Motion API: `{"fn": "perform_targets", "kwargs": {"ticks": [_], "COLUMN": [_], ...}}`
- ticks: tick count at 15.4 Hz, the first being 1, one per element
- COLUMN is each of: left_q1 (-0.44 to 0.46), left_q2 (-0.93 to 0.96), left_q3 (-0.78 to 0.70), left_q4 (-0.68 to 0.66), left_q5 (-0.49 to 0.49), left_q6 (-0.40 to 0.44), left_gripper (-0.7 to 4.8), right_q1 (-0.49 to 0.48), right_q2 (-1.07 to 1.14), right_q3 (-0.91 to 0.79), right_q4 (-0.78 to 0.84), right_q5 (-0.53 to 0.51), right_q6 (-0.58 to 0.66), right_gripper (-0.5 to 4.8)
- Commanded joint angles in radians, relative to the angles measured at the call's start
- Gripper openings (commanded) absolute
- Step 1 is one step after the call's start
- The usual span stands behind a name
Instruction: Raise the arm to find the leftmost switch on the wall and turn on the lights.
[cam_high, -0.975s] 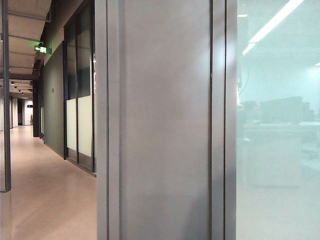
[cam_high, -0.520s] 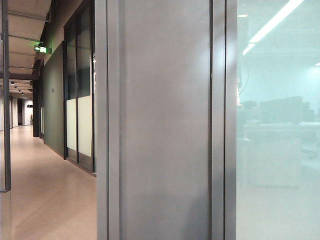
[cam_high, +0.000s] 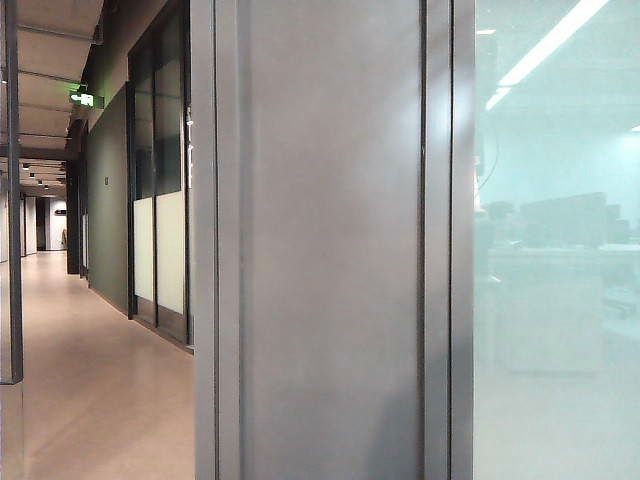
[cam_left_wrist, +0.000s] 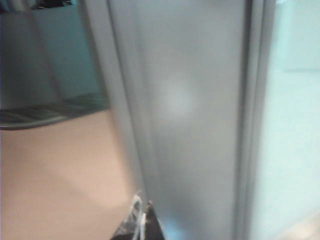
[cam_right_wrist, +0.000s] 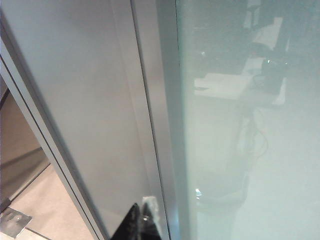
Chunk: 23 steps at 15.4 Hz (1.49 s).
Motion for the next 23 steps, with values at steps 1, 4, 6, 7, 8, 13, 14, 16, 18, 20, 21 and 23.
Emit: {"fn": "perform_targets", "kwargs": {"ticks": [1,4,6,7,8,13,14,16,18,20,21,23], "left_q1": [0.204,0.444,0.522,0.537,0.544,0.536,0.512,0.476,0.435,0.417,0.417,0.422], "left_q2": [-0.043,-0.085,-0.129,-0.151,-0.178,-0.351,-0.383,-0.404,-0.415,-0.415,-0.415,-0.415], "left_q3": [0.005,0.002,-0.03,-0.067,-0.124,-0.464,-0.521,-0.579,-0.634,-0.671,-0.684,-0.718], "left_q4": [0.024,-0.032,-0.033,-0.006,0.042,0.364,0.362,0.361,0.363,0.372,0.383,0.396], "left_q5": [0.048,0.049,0.037,0.021,0.021,0.023,0.02,0.019,0.003,-0.022,-0.022,-0.031], "left_q6": [-0.078,-0.121,-0.115,-0.106,-0.106,-0.169,-0.174,-0.177,-0.185,-0.204,-0.204,-0.218], "left_gripper": [-0.05,-0.05,-0.05,-0.05,-0.05,-0.05,-0.05,-0.05,-0.05,-0.05,-0.05,-0.05], "right_q1": [0.0,0.0,0.0,0.0,0.0,0.0,0.0,0.0,0.0,0.0,0.0,0.0], "right_q2": [-0.001,-0.001,-0.001,-0.001,-0.001,-0.001,-0.001,-0.001,-0.001,-0.001,-0.001,-0.001], "right_q3": [0.004,0.004,0.004,0.004,0.004,0.004,0.004,0.004,0.004,0.004,0.004,0.004], "right_q4": [0.011,0.011,0.011,0.011,0.011,0.011,0.011,0.011,0.011,0.011,0.011,0.011], "right_q5": [-0.001,-0.005,-0.001,-0.002,-0.002,-0.002,-0.002,-0.001,-0.002,-0.001,-0.002,-0.002], "right_q6": [0.001,0.0,0.001,0.001,0.001,0.001,0.001,0.001,0.001,0.001,0.001,0.0], "right_gripper": [-0.01,-0.01,-0.01,-0.01,-0.01,-0.01,-0.01,-0.01,-0.01,-0.01,-0.01,-0.01]}}
